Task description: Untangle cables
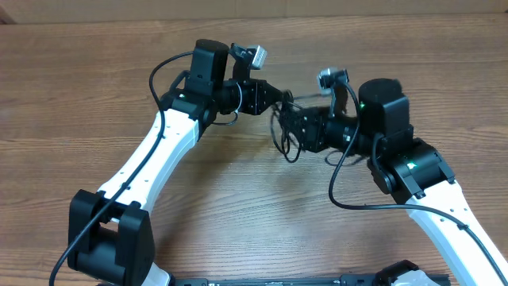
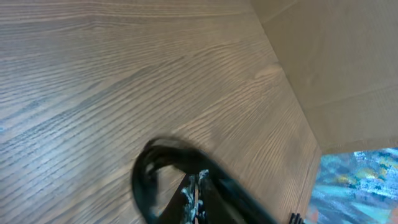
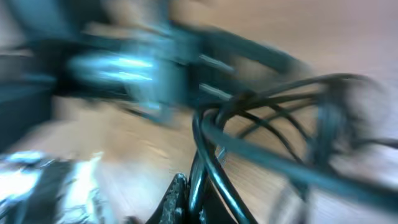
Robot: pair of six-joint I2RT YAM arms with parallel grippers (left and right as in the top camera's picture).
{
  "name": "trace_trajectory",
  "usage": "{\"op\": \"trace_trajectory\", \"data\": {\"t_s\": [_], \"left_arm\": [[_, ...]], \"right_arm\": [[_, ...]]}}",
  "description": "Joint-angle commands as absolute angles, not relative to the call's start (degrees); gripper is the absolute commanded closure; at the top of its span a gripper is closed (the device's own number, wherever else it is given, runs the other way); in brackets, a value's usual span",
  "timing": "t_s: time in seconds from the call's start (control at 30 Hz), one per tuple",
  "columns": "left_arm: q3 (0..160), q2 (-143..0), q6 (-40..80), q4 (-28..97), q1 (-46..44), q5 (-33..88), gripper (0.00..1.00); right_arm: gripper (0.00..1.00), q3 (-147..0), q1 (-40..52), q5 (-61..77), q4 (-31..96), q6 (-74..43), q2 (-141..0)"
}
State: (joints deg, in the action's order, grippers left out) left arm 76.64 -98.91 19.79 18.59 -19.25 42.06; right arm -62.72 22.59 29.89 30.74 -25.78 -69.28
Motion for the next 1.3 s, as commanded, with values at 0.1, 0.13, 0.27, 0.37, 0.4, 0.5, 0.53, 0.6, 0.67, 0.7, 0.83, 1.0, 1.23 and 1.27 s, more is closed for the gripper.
{"op": "trace_trajectory", "data": {"t_s": [0.1,0.13,0.27,0.37,0.4,0.5,0.53,0.6,0.67,0.7,0.83,1.0,1.23,1.27], "left_arm": [[77.43,-95.2,18.39,22.2,-14.61,42.7,0.96],[77.43,-95.0,17.87,23.66,-14.33,42.0,0.96],[77.41,-95.2,15.94,31.05,-14.81,37.34,0.96],[77.3,-95.35,14.94,34.83,-16.67,35.27,0.94],[77.28,-95.35,14.72,35.59,-17.43,34.83,0.89],[77.25,-95.35,14.76,37.56,-20.12,32.14,0.65],[77.21,-95.35,14.79,38.06,-21.12,31.27,0.61],[76.97,-95.35,14.81,38.41,-22.83,29.91,0.55],[76.86,-95.59,14.87,38.74,-24.69,28.4,0.52],[76.86,-95.81,15.38,38.79,-25.5,27.81,0.49],[76.86,-97.86,19.31,38.52,-28.36,27.42,0.42],[76.86,-102.72,25.12,38.46,-30.79,26.85,0.42],[76.88,-110.78,26.44,35.86,-34.48,29.52,0.43],[76.88,-111.85,26.5,35.44,-34.96,29.65,0.43]], "right_arm": [[0.92,-63.81,22.48,-0.93,47.27,-25.93,-71.24],[0.87,-63.81,22.48,-2.2,49.23,-25.93,-71.79],[0.56,-63.81,22.48,-7.53,53.95,-25.93,-73.73],[0.42,-63.81,22.48,-13.98,54.85,-25.91,-74.41],[0.37,-63.81,22.48,-15.79,54.89,-25.91,-74.43],[0.24,-63.81,22.48,-17.47,53.84,-25.91,-74.43],[0.23,-63.81,22.48,-17.26,53.76,-25.91,-74.43],[0.23,-63.81,22.48,-16.88,54.76,-25.93,-74.43],[0.29,-63.81,22.39,-16.95,56.82,-26.26,-74.43],[0.28,-63.81,22.15,-17.63,57.67,-27.9,-74.43],[0.05,-63.86,19.25,-16.95,58.17,-36.56,-74.15],[0.0,-63.86,11.97,-7.99,56.71,-36.8,-72.9],[0.0,-63.86,6.17,-2.42,58.46,-31.0,-72.86],[0.0,-63.83,6.0,-2.39,58.5,-31.0,-72.86]]}}
